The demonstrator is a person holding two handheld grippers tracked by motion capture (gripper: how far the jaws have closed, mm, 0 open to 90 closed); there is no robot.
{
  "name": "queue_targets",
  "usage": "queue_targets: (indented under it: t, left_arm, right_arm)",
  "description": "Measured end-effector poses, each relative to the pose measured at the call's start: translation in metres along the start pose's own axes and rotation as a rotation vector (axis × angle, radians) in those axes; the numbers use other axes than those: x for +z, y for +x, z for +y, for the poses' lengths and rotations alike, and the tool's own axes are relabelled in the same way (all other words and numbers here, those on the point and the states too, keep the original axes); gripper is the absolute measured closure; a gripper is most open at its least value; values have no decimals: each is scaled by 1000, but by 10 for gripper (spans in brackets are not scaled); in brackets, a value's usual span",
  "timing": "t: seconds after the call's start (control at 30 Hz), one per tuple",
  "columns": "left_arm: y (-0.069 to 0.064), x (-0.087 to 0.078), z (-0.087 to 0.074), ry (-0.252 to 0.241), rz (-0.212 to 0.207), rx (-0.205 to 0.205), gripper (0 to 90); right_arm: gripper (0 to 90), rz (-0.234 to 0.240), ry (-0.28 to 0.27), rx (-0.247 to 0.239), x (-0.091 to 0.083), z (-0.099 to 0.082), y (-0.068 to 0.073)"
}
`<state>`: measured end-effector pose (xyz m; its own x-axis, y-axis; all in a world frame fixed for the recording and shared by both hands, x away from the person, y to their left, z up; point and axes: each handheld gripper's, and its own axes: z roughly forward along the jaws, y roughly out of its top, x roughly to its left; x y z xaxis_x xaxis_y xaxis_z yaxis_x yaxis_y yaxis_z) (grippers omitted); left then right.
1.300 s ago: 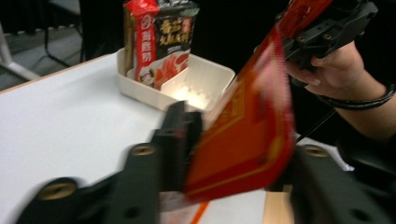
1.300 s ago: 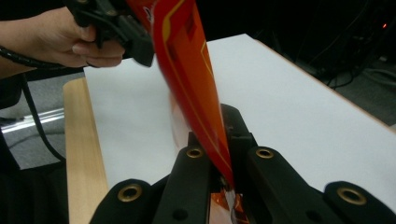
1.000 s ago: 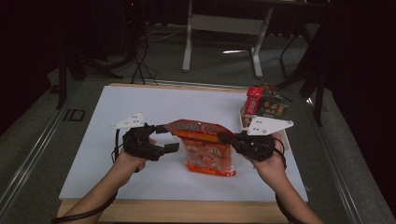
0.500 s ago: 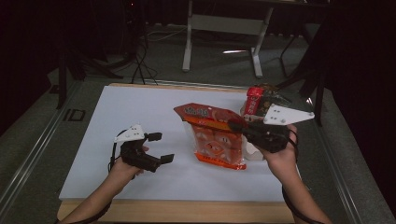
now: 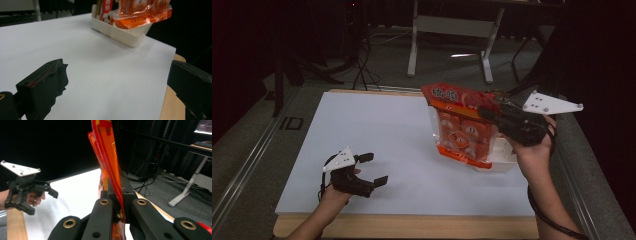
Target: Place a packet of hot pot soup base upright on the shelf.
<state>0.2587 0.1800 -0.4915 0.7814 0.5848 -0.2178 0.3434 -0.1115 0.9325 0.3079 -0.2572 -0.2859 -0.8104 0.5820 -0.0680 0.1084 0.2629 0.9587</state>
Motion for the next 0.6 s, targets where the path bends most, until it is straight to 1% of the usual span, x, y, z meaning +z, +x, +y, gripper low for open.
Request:
queue_targets:
  t: [0.07,0.17,0.27,0.33,0.47,0.5,0.57,0.6]
  left_arm:
    - [1,-2,-4,-3,21,-5,16]
    - [3,-3,-8,4,31,-10,16]
    - [3,-3,-10,7,43,0,16]
    - [4,-2,-11,8,49,9,16]
    - [5,-1,-14,15,57,7,16]
    - [4,-1,-15,10,61,8,16]
    - [4,-1,-16,5,88,25,16]
    - [4,-1,-16,6,89,24,17]
  right_arm:
    - [900,-18,2,-4,-4,2,-4]
    - [900,-52,1,6,-10,5,-12]
    - [900,-80,-1,20,-17,6,-22]
    - [900,-90,-1,28,-20,5,-27]
    - [900,-122,3,43,-26,3,-37]
    - [900,-124,2,50,-28,2,-40]
    - [900,-139,7,59,-31,0,-44]
    - [900,-146,10,61,-32,-2,-47]
